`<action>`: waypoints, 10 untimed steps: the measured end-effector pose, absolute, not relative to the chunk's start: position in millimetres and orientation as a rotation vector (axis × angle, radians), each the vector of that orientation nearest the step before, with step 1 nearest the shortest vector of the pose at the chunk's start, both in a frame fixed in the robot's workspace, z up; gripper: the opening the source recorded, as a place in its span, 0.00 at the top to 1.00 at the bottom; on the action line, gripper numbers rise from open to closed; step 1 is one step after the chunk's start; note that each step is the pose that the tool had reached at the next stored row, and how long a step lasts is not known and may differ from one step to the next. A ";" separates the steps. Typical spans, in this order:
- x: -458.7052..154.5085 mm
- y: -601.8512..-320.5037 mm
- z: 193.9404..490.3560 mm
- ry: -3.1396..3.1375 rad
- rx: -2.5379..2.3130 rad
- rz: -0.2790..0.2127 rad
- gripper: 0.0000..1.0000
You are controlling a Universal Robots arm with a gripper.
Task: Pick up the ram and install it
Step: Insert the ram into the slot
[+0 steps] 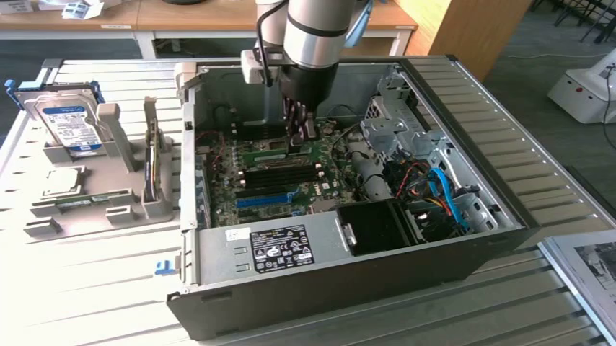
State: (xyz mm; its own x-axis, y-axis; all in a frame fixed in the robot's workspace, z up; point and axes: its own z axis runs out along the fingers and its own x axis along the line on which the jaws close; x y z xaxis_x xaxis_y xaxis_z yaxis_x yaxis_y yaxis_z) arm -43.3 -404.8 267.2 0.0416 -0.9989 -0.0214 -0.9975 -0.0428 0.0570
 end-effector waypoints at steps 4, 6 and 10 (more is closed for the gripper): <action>-43.3 -404.9 263.8 -2.155 2.248 -0.086 0.88; -43.3 -405.0 263.8 -2.155 2.248 -0.085 0.88; -42.6 -405.0 263.7 -2.155 2.248 -0.086 0.88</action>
State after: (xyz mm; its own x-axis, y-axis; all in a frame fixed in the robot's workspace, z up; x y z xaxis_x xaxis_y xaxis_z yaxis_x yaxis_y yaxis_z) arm -42.6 -405.0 263.7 0.0420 -0.9989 -0.0213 -0.9974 -0.0431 0.0571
